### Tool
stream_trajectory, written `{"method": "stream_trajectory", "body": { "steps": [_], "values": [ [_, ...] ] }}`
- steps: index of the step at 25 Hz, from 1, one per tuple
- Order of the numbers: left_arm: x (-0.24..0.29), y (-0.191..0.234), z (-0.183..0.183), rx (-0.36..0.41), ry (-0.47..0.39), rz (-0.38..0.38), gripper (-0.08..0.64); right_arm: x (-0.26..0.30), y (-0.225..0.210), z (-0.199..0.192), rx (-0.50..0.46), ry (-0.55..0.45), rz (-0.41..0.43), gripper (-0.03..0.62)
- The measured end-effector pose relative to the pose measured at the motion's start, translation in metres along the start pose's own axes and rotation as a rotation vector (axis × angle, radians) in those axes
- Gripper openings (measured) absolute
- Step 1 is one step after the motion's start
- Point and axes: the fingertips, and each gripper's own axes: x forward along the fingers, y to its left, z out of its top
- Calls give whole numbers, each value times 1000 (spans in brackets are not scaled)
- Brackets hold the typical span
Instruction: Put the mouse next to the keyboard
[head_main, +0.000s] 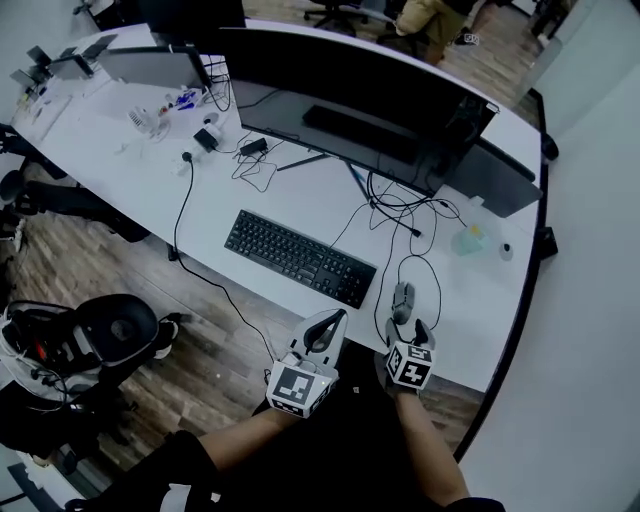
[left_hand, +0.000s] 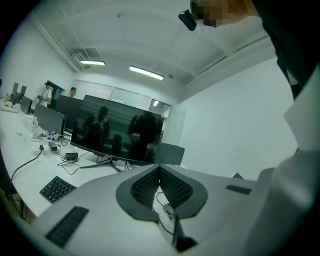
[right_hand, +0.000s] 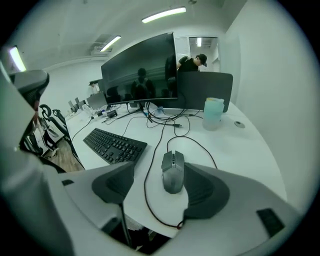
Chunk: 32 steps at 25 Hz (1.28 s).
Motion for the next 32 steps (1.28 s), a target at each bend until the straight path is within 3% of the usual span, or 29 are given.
{"method": "stream_trajectory", "body": {
  "steps": [7,14,20,25,32],
  "values": [
    [-5,-22,3,-4,-30,-91,3,-58,25,40,60,-132,22,316],
    [-4,-54,7,-12,-26,-223,3,-121,30,73,46,-273,-29,316],
    [-2,-70,13,-8,-27,-271,3,-157,28,87,40,-361,-69,316],
    [3,-79,27,-2,-53,-285,3,-171,29,92,48,-365,-43,314],
    [-3,-103,38,6,-75,-275,3,-199,29,107,23,-429,36,180]
  ]
}}
